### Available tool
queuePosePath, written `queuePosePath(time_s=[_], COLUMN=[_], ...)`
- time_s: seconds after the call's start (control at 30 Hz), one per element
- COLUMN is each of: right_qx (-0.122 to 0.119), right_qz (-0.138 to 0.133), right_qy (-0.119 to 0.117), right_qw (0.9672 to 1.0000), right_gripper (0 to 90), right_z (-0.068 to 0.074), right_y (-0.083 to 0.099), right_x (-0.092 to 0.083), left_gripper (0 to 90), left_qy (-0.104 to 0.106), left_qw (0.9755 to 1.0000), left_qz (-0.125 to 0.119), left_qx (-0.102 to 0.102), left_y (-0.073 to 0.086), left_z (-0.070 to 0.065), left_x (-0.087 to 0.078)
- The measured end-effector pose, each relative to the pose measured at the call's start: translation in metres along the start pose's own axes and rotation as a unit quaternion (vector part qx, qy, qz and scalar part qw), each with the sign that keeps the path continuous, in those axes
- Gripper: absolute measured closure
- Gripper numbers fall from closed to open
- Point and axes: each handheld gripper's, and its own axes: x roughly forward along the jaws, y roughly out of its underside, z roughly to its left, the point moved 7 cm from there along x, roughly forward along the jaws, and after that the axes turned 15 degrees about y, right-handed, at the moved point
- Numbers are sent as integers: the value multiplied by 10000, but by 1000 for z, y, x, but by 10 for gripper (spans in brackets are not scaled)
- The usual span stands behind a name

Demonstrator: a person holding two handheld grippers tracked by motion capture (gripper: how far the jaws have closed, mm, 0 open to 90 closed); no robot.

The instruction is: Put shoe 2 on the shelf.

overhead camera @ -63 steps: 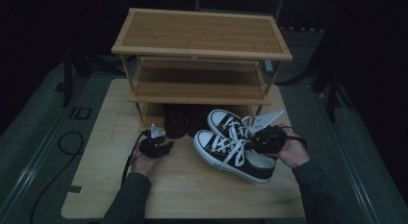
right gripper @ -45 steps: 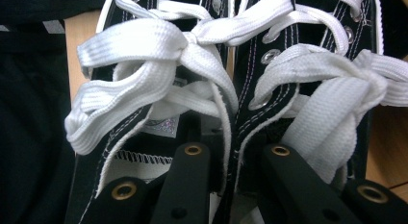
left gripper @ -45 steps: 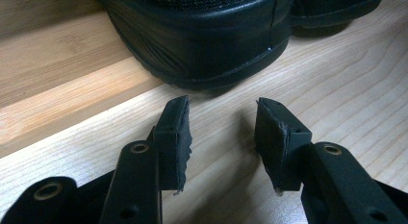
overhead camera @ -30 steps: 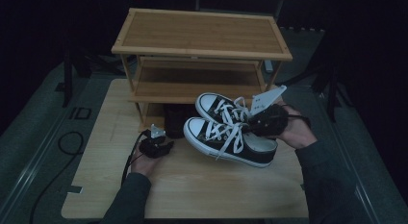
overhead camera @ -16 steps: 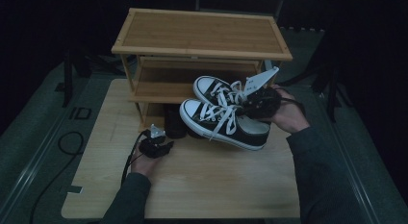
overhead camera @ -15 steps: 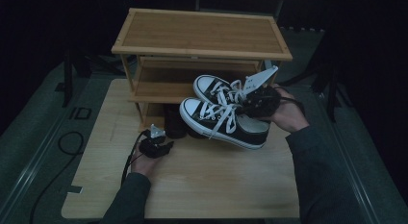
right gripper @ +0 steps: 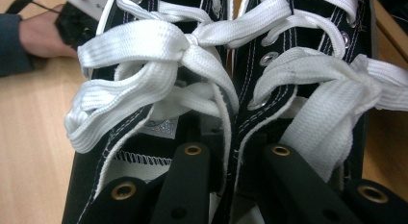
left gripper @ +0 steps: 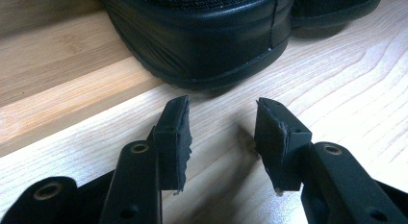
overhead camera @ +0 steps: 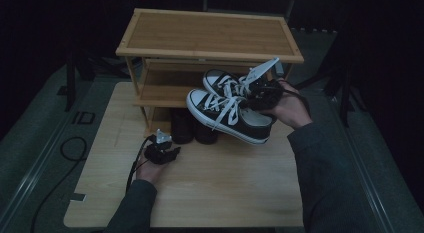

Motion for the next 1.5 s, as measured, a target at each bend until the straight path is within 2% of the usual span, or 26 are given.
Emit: queuePosePath(time_s=[0.37, 0.5, 0.6, 0.97, 1.13, 1.5], right_qx=[82, 37, -11, 310, 490, 711], right_qz=[89, 45, 64, 75, 110, 185], right_qy=[117, 44, 90, 393, 481, 768], right_qw=[9999, 10000, 9999, 9987, 9976, 9943], right_gripper=[855, 855, 855, 854, 854, 852], right_z=[-4, -6, -7, -14, -14, -12], right_y=[-13, -17, -22, -30, -31, -33], right_x=[12, 15, 16, 22, 24, 33], left_gripper=[564, 564, 564, 564, 565, 564], left_qy=[1, -2, -2, 0, -1, 1], left_qw=[10000, 10000, 10000, 10000, 10000, 10000], left_qz=[-1, -1, -3, -12, -11, -13], left_qx=[-1, 0, 4, 2, 4, -3], left_y=[0, 0, 0, 0, 0, 0], left_z=[0, 0, 0, 0, 0, 0], left_x=[0, 0, 0, 0, 0, 0])
